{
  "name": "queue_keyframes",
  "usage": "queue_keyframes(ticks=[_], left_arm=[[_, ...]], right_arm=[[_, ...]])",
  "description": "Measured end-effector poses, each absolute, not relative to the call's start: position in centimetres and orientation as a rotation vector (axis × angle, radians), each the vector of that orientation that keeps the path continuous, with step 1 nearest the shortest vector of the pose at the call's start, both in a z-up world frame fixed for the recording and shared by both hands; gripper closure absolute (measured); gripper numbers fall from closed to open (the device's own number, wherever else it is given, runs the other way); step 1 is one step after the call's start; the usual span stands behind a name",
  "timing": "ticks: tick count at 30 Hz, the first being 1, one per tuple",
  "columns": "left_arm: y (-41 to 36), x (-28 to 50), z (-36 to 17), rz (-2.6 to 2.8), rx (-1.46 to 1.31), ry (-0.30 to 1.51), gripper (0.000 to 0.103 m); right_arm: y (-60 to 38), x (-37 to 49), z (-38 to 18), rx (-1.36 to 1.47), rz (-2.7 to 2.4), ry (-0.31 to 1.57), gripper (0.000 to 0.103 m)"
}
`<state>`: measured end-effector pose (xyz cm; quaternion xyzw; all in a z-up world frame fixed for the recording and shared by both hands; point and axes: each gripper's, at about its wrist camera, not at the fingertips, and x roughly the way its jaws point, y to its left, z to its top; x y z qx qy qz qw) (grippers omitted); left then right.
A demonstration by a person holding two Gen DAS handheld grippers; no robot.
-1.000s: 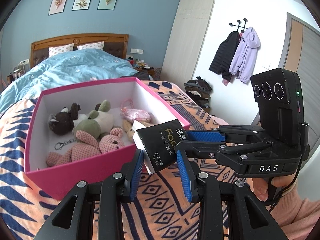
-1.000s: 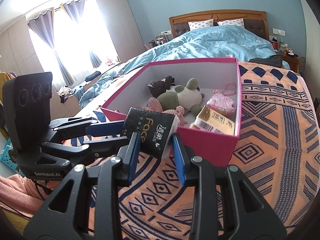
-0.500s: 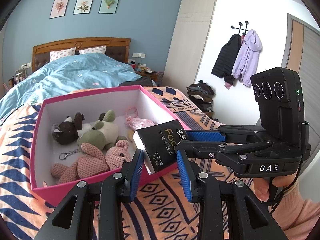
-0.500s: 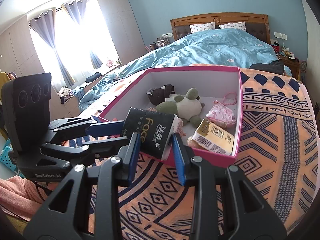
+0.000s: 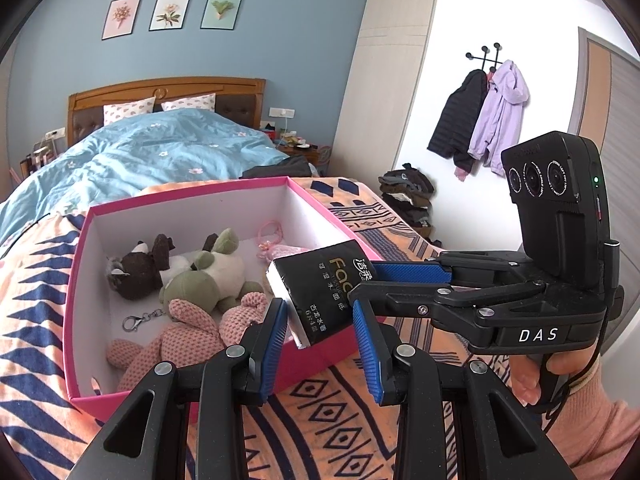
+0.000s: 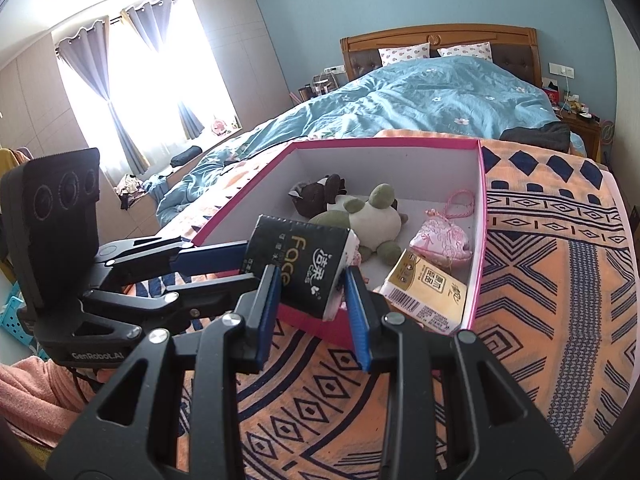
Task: Organize objects
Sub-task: 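Lift the black tissue pack with the right tool over the box rim, then lower the black tissue pack into the box and open the right tool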
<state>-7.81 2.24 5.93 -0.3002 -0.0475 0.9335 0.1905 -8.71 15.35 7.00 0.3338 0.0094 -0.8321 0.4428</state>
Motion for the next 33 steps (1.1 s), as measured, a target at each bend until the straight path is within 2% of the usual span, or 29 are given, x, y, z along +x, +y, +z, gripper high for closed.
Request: queue_keyframes(ticks=[33], left_arm=[[1.4, -10.9, 4.5, 2.624, -0.925, -0.168, 0.070]], right_arm=[[13.9, -11.7, 5.5, 0.904, -2.054, 0.027, 0.067]])
